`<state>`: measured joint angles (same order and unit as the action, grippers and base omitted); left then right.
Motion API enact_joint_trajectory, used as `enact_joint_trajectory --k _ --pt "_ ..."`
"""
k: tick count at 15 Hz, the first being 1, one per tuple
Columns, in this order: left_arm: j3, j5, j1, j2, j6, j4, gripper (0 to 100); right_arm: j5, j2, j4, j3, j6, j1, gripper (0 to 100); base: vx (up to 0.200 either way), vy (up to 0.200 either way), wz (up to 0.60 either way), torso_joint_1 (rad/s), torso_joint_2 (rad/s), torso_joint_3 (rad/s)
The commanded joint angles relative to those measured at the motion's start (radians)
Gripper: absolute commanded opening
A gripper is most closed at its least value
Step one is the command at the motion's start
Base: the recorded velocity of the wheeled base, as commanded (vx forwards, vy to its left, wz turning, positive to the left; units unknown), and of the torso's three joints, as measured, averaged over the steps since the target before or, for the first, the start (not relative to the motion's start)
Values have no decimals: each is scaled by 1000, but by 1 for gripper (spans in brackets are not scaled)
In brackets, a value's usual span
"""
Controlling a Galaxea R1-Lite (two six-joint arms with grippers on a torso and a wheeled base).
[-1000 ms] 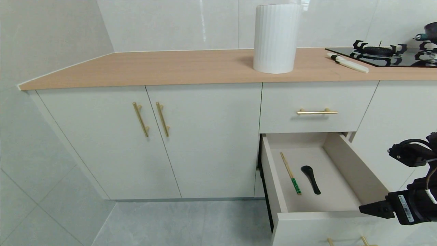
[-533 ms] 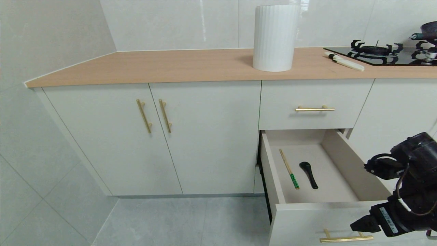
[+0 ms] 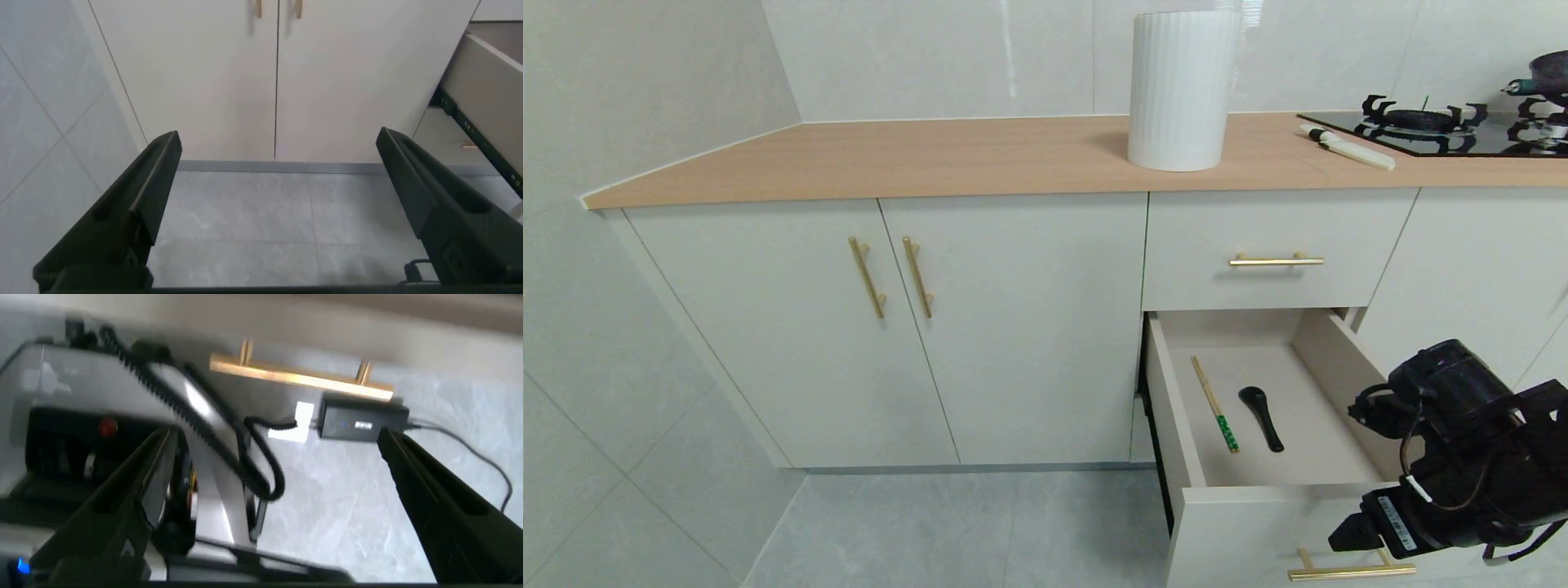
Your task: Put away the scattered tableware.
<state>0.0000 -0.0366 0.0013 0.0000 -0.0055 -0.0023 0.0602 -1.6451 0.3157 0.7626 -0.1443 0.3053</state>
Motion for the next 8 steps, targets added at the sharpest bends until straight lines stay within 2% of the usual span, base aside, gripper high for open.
enact_joint_trajectory --k 1,4,8 --pt "0 0 0 2 -1 -1 100 12 -28 -46 -8 -18 -8 100 0 0 0 0 0 0" --pt "0 0 0 2 -1 -1 100 69 -36 -73 -11 -29 -18 100 0 0 0 0 0 0" --pt "0 0 0 2 -1 -1 100 70 -51 -122 -9 -31 -55 100 0 0 0 0 0 0"
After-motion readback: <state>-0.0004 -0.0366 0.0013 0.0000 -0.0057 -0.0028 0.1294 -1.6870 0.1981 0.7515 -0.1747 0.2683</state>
